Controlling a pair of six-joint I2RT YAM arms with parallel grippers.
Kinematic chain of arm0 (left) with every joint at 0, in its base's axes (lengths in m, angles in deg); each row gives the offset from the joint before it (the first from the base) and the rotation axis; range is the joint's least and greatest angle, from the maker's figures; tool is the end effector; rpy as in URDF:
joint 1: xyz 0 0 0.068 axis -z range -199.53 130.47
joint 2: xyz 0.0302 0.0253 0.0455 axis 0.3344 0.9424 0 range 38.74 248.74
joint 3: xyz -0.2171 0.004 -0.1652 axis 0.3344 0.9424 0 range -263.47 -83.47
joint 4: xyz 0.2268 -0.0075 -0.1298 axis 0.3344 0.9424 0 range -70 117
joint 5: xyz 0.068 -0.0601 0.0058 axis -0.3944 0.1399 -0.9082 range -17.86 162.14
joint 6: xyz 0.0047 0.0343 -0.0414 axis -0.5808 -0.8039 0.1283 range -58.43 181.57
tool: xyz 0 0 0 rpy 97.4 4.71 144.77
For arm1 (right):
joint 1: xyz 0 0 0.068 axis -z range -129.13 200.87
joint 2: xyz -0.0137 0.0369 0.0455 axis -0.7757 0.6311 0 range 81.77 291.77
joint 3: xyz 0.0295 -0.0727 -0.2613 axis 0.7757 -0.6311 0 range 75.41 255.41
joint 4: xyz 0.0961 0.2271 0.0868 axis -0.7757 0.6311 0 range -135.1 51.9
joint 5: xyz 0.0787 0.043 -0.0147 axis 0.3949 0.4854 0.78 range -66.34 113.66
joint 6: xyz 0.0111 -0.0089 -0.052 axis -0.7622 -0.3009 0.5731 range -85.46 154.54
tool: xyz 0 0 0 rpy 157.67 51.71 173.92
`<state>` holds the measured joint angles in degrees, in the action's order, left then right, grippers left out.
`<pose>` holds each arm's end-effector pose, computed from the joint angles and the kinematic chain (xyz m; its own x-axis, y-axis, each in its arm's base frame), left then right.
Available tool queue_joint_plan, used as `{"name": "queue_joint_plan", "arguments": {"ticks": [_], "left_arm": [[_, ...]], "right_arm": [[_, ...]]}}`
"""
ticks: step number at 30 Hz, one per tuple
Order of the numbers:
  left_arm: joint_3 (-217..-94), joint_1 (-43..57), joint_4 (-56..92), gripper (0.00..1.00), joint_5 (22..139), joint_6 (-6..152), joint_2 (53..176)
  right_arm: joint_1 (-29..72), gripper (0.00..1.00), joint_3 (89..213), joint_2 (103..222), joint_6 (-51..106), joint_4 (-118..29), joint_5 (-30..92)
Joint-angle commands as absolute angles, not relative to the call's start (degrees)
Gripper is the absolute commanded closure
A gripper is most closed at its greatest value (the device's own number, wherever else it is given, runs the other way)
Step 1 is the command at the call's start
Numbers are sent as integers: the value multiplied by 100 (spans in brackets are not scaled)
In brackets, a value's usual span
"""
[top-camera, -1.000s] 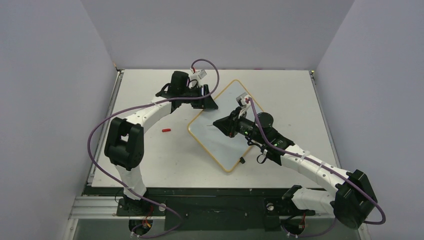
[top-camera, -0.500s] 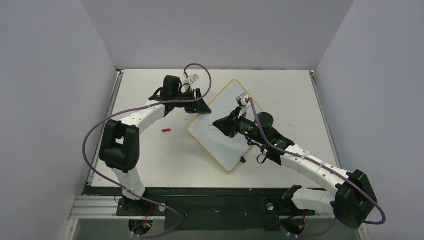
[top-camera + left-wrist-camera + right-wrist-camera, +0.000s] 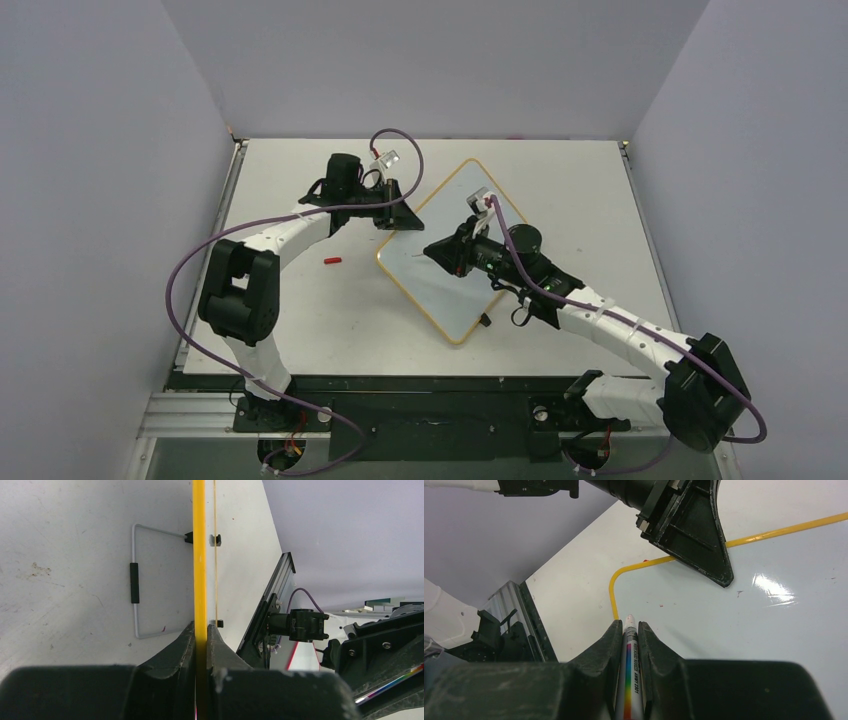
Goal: Write a sentence on the whiteboard
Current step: Hold the whiteboard on the whiteboard stand.
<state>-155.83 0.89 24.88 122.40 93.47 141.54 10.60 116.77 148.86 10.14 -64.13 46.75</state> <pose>0.3644 -0.1650 0.2425 -0.8887 -0.0296 -0.4576 0.4022 0.4293 -0.8087 0.1968 0.1851 0.2920 -0.4495 0.1173 -0.8855 -0.7753 0.4411 0.4520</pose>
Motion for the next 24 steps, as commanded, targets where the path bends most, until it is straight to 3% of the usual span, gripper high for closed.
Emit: {"name": "queue_joint_plan", "arguments": {"ticks": [1,24], "left_arm": [[-15724,212,2127,100,12345,9293,13932],[-15733,332,2301,100,12044,9278,13785]], "right_arm": [[995,100,11865,15015,1174,-6800,4763],[466,100,12556,15891,1408,-6799,3861]]}}
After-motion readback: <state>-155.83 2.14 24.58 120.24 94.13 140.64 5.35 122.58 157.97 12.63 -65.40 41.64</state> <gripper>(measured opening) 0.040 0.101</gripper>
